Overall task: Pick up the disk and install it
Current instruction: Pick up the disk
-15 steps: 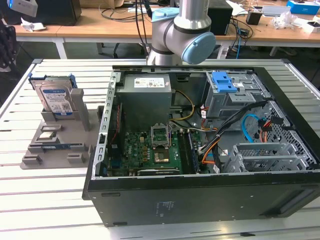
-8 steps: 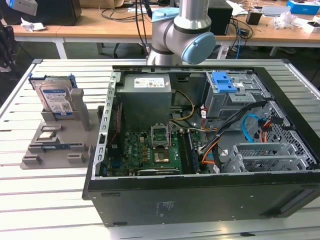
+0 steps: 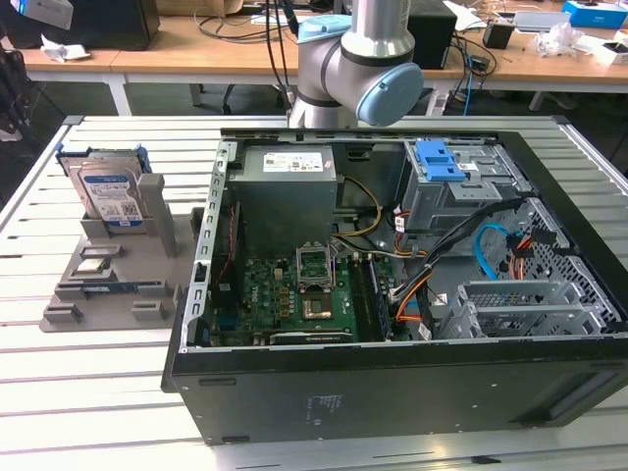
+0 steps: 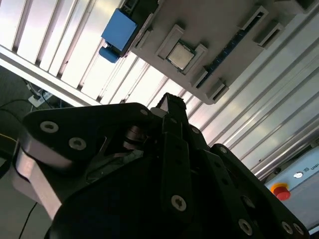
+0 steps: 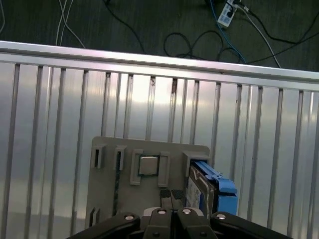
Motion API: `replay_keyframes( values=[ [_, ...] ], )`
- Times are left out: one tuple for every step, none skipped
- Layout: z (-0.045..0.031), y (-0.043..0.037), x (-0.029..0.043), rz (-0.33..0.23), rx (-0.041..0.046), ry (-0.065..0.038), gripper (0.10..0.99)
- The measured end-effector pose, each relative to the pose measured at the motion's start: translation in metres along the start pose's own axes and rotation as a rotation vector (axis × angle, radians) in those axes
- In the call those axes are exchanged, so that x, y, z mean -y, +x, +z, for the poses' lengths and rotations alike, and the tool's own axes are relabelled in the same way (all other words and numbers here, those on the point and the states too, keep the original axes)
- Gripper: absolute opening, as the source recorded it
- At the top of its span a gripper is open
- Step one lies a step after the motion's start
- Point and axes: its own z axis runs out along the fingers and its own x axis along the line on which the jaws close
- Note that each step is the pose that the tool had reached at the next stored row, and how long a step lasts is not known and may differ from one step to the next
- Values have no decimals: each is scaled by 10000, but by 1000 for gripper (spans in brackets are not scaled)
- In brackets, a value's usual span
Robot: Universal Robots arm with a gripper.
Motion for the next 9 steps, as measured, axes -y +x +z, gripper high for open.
replay_keyframes(
  values=[
    [0, 0, 0, 15, 0, 0, 106],
    [0, 0, 0, 126, 1, 3, 106],
    [0, 0, 0, 256, 3, 6, 106],
    [-1, 0, 0, 396, 4, 9, 106],
    [0, 0, 0, 585, 8, 14, 106],
    [0, 0, 0, 725, 10, 18, 106],
    [0, 0, 0, 1004, 13, 25, 106],
    [0, 0, 0, 1183, 16, 29, 106],
    [0, 0, 0, 1332, 19, 33, 106]
  ],
)
